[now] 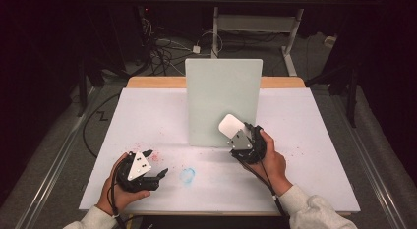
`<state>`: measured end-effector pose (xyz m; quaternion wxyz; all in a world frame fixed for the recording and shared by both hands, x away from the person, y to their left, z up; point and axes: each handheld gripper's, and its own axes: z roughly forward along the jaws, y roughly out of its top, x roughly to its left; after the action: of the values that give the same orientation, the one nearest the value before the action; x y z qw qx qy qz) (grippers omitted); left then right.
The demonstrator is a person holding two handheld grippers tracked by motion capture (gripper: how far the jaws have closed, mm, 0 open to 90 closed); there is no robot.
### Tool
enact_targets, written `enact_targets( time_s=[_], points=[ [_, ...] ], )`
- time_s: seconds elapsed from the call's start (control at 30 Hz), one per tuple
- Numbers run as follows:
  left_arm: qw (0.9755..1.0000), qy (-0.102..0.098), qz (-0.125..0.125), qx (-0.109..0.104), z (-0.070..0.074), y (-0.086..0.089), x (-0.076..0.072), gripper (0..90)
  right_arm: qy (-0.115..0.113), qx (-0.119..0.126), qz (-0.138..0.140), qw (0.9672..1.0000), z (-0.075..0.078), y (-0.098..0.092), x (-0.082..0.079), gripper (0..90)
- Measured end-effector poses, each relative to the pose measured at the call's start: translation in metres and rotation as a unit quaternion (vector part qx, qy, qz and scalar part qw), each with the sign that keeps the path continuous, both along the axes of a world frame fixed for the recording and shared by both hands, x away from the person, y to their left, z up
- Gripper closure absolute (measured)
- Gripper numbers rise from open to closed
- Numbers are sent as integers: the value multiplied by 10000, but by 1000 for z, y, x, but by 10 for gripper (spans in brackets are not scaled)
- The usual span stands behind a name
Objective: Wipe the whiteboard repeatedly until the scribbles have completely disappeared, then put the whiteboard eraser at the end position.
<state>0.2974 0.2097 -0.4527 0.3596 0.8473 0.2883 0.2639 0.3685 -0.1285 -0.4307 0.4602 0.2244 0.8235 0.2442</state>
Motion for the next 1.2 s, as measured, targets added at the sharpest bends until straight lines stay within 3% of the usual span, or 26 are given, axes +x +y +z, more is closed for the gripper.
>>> enact_targets(
  time_s=[0.23, 0.43, 0.67, 0.73, 1.0, 1.2],
  points=[
    [10000, -4, -10, 8, -1, 0, 1, 216, 69, 195, 134, 9997, 5, -8, -5, 313],
    [10000, 33, -17, -29, -2, 1, 4, 216, 314, 448, 216, 9983, 9, -16, -7, 313],
    [10000, 7, -25, -44, -1, 2, 4, 216, 507, 658, 491, 9953, 15, -24, -17, 313],
    [10000, 5, -30, -27, -1, 1, 4, 216, 560, 619, 613, 9946, 16, -25, -21, 313],
    [10000, 32, -63, 4, -2, -3, 4, 216, 1115, 483, 1038, 9871, 12, -22, -34, 313],
    [10000, 41, -68, 38, -2, -2, 4, 216, 1676, 188, 1425, 9753, 4, -11, -46, 312]
  ],
)
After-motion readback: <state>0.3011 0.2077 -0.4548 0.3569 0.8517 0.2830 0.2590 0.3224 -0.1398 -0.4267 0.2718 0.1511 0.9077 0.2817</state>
